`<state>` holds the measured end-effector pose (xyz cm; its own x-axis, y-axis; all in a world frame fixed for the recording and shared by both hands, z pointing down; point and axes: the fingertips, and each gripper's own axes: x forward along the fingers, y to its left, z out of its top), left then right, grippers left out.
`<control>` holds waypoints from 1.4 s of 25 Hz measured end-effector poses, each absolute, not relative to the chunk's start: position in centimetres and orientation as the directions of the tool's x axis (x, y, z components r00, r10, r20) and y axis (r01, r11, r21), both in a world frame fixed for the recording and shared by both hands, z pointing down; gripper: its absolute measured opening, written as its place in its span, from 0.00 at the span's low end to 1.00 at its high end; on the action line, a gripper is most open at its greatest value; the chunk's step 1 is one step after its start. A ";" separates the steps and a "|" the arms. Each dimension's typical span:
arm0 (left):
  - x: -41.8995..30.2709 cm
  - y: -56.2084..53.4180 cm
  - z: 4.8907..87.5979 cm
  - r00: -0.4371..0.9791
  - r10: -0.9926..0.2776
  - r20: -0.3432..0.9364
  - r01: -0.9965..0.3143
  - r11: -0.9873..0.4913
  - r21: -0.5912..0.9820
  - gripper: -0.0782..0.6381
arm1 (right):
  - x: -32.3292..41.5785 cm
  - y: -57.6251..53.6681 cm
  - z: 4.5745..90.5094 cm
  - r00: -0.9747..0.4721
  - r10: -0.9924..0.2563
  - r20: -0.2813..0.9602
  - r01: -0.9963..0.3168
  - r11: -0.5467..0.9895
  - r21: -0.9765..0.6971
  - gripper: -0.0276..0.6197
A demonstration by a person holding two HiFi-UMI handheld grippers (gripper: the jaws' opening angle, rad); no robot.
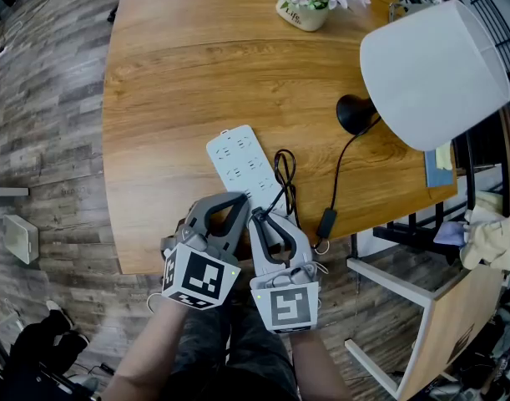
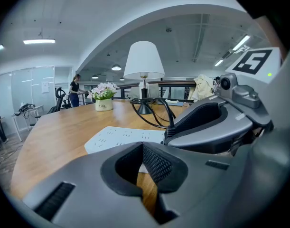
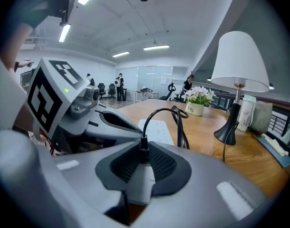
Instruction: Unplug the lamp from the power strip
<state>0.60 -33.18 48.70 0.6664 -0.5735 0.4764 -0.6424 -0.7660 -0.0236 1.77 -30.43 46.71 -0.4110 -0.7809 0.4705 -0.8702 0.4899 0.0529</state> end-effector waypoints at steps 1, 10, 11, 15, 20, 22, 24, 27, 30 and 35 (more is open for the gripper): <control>0.6 -33.2 48.7 0.667 -0.574 0.475 -0.642 -0.766 -0.023 0.10 | 1.9 -30.5 46.7 -0.414 -0.781 0.468 -0.875 0.483 0.032 0.15; 0.8 -33.3 48.7 0.667 -0.571 0.479 -0.636 -0.771 -0.033 0.10 | 2.8 -30.9 46.7 -0.433 -0.783 0.446 -0.890 0.449 -0.077 0.15; 0.8 -33.4 48.7 0.667 -0.568 0.481 -0.634 -0.773 -0.034 0.10 | 2.9 -30.8 46.8 -0.435 -0.783 0.445 -0.891 0.447 -0.083 0.15; 0.8 -33.4 48.8 0.663 -0.566 0.490 -0.633 -0.773 -0.037 0.10 | 2.6 -30.9 46.6 -0.421 -0.784 0.457 -0.888 0.460 -0.029 0.15; 0.8 -33.4 48.8 0.655 -0.572 0.493 -0.638 -0.769 -0.044 0.10 | 2.0 -30.6 46.5 -0.406 -0.789 0.461 -0.879 0.475 0.039 0.15; 0.8 -33.3 48.8 0.654 -0.573 0.493 -0.639 -0.768 -0.043 0.10 | 1.9 -30.5 46.5 -0.412 -0.789 0.457 -0.872 0.487 0.055 0.15; 0.8 -33.4 48.8 0.655 -0.574 0.492 -0.643 -0.765 -0.037 0.10 | 1.8 -30.3 46.5 -0.422 -0.785 0.453 -0.862 0.502 0.067 0.15; 0.7 -33.4 48.8 0.652 -0.576 0.492 -0.646 -0.762 -0.036 0.10 | 1.7 -30.3 46.5 -0.433 -0.781 0.450 -0.856 0.512 0.065 0.15; 0.7 -33.3 48.8 0.649 -0.580 0.493 -0.648 -0.760 -0.041 0.10 | 1.9 -30.5 46.3 -0.438 -0.787 0.433 -0.874 0.486 0.000 0.15; 0.7 -33.3 48.8 0.642 -0.581 0.500 -0.651 -0.758 -0.045 0.10 | 3.2 -31.1 45.4 -0.463 -0.808 0.365 -0.883 0.455 -0.112 0.15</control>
<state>0.72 -33.31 48.80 0.6421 -0.5814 0.4996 -0.6512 -0.7576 -0.0447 3.16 -31.08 45.38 -0.4627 -0.8078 0.3651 -0.8833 0.4553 -0.1121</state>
